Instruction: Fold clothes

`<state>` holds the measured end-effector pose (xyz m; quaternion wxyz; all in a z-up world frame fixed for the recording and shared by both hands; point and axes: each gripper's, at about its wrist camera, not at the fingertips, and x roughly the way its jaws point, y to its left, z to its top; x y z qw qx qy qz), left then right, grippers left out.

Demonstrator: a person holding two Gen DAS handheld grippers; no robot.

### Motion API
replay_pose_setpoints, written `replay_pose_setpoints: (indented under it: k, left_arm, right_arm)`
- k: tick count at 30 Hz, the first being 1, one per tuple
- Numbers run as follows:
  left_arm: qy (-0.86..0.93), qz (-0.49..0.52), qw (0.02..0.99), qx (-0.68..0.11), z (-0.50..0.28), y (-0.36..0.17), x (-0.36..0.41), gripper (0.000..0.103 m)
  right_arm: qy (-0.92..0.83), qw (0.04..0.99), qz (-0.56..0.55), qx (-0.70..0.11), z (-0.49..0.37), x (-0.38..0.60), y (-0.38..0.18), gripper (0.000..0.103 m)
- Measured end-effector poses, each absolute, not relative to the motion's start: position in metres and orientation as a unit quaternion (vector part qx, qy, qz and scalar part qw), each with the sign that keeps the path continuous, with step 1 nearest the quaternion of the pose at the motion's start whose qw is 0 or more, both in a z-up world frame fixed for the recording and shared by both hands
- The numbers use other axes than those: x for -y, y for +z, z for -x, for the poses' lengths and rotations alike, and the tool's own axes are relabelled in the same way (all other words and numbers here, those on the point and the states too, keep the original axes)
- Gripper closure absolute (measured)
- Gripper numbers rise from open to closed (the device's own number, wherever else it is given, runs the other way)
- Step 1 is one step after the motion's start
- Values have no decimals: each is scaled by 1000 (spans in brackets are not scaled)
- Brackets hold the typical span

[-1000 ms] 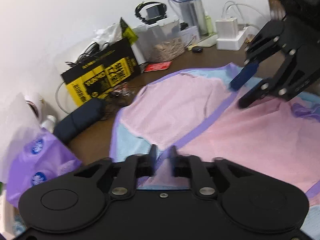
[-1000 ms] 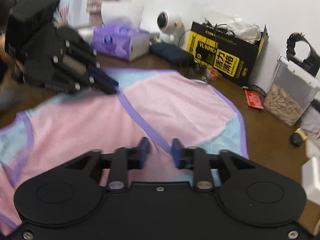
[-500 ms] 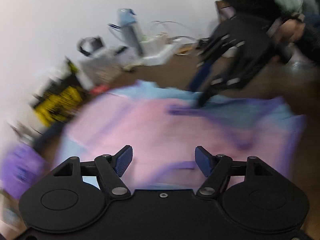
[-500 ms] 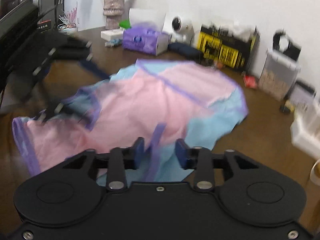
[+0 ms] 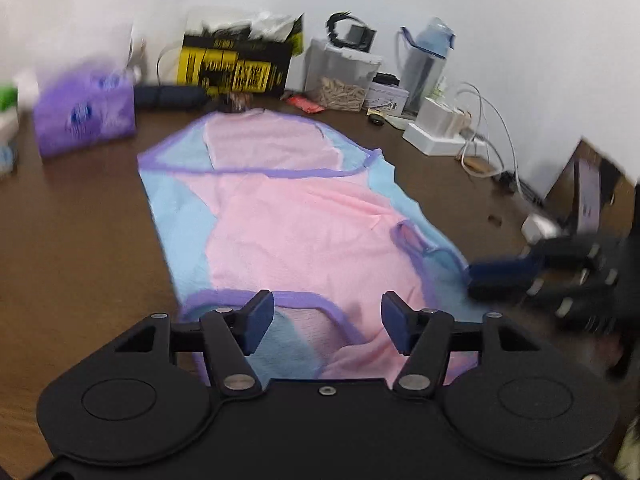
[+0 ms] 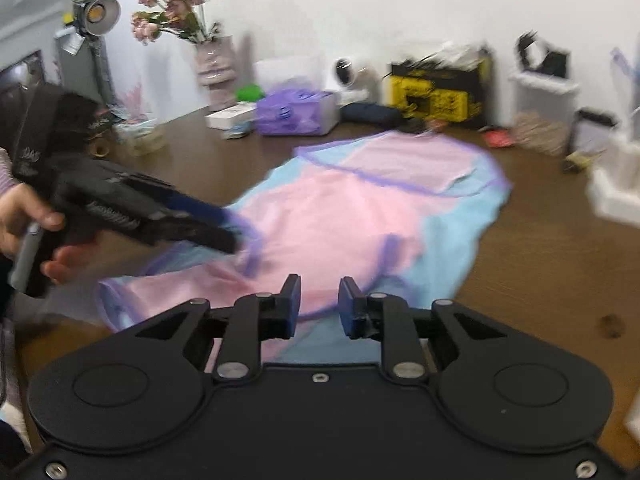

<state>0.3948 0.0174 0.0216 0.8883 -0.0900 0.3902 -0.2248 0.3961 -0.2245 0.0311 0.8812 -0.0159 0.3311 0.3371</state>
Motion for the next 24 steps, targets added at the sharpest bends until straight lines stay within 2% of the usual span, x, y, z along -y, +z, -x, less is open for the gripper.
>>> replay_pose_setpoints:
  k: [4, 5, 7, 9, 18, 19, 20, 24]
  left_arm:
    - [-223, 135, 867, -424, -402, 6, -13, 75]
    - [-216, 138, 870, -421, -402, 4, -13, 78]
    - [-208, 147, 873, -417, -403, -1, -13, 92]
    - [-197, 163, 877, -407, -401, -5, -18, 98]
    - [-151, 251, 903, -315, -384, -3, -56, 102]
    - [-150, 254, 903, -312, -383, -2, -56, 102]
    - [-147, 262, 904, -304, -382, -3, -60, 102]
    - [-149, 281, 906, -280, -381, 0, -68, 102]
  right_arm:
    - [275, 892, -16, -359, -420, 228, 18, 77]
    - [272, 892, -22, -361, -423, 229, 16, 77]
    - [270, 890, -25, -368, -425, 229, 13, 77]
    - [271, 890, -19, -366, -421, 227, 10, 77]
    - [276, 900, 42, -336, -412, 200, 8, 80]
    - [281, 901, 53, -328, -410, 197, 8, 86]
    - [284, 901, 58, -322, -408, 194, 9, 97]
    - [318, 908, 62, -267, -394, 185, 20, 100]
